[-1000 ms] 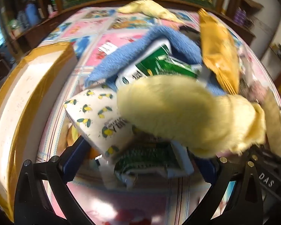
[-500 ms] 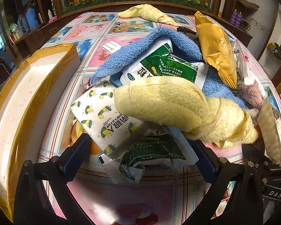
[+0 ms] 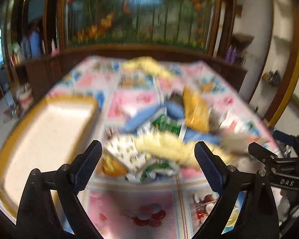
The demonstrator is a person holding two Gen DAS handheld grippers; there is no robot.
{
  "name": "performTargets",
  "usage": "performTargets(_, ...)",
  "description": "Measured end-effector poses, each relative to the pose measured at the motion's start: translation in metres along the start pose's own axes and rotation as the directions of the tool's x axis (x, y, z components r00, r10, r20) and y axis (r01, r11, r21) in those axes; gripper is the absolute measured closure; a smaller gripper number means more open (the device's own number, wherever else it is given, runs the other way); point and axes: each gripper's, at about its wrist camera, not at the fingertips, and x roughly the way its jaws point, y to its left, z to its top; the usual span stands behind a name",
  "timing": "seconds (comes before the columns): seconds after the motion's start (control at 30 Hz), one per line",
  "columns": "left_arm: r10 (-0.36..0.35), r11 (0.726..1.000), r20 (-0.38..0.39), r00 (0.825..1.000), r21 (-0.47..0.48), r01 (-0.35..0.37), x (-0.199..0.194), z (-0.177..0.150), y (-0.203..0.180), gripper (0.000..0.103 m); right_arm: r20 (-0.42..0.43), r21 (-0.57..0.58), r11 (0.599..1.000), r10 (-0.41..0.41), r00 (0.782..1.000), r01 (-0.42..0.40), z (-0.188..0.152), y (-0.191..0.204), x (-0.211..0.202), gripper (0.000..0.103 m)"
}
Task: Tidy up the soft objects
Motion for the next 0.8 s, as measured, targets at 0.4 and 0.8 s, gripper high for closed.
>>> performTargets(0.4,0.005,1.000,-0.063,0.998,0.029,-0.003,-0.017,-0.012,0.050,0.001,-0.063,0.130,0.990,0.066,0.996,-0.058,-0.020,-0.047,0.012,0.009)
performTargets(0.8,-0.082,0.995,-0.123,0.989,0.043,0.088,-0.009,-0.028,0.031,0.001,-0.244,0.190,0.957,0.260,0.934,-0.217,-0.043,-0.026,0.040,0.024)
